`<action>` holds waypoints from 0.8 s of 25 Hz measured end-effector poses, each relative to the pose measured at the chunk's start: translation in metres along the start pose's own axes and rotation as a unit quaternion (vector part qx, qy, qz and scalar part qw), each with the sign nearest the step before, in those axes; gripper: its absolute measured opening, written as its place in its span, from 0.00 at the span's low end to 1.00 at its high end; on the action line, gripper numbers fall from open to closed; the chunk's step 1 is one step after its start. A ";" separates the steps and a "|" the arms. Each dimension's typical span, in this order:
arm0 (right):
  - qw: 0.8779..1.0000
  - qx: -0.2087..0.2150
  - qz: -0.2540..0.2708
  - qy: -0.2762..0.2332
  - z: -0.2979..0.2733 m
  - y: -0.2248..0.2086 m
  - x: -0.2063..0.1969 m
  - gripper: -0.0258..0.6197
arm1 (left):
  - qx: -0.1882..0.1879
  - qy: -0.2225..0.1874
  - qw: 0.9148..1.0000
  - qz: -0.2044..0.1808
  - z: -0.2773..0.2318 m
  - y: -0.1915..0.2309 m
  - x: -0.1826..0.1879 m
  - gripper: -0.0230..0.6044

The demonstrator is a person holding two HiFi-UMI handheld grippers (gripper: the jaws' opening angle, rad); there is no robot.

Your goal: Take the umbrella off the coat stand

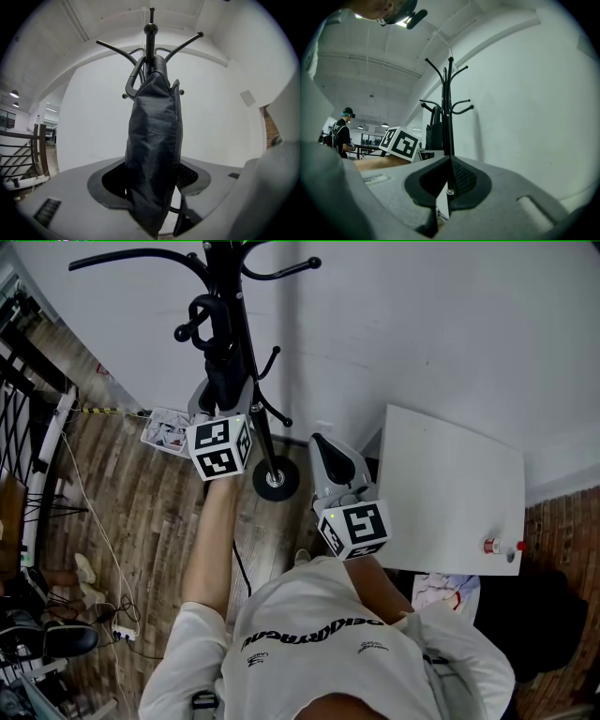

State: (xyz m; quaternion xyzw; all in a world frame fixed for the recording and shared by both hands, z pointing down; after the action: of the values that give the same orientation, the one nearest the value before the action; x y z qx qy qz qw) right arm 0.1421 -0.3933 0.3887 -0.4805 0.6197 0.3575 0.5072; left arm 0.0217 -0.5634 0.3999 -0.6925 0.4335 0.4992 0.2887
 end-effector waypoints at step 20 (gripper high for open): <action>1.000 -0.002 0.001 -0.012 0.030 0.027 0.010 0.03 | -0.007 -0.025 1.000 -0.010 0.062 -0.011 0.027 0.45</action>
State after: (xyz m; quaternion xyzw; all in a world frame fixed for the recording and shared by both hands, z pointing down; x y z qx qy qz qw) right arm 0.1245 -0.3603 0.3709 -0.4768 0.6135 0.3651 0.5129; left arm 0.0078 -0.5148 0.3536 -0.6860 0.4157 0.5164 0.2999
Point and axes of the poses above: the fingertips, and each gripper's own axes: z backward along the fingers, y to its left, x out of its top, the point moved 2 cm from there along z, backward along the fingers, and after that the axes turned 15 degrees about y, right-handed, at the moved point
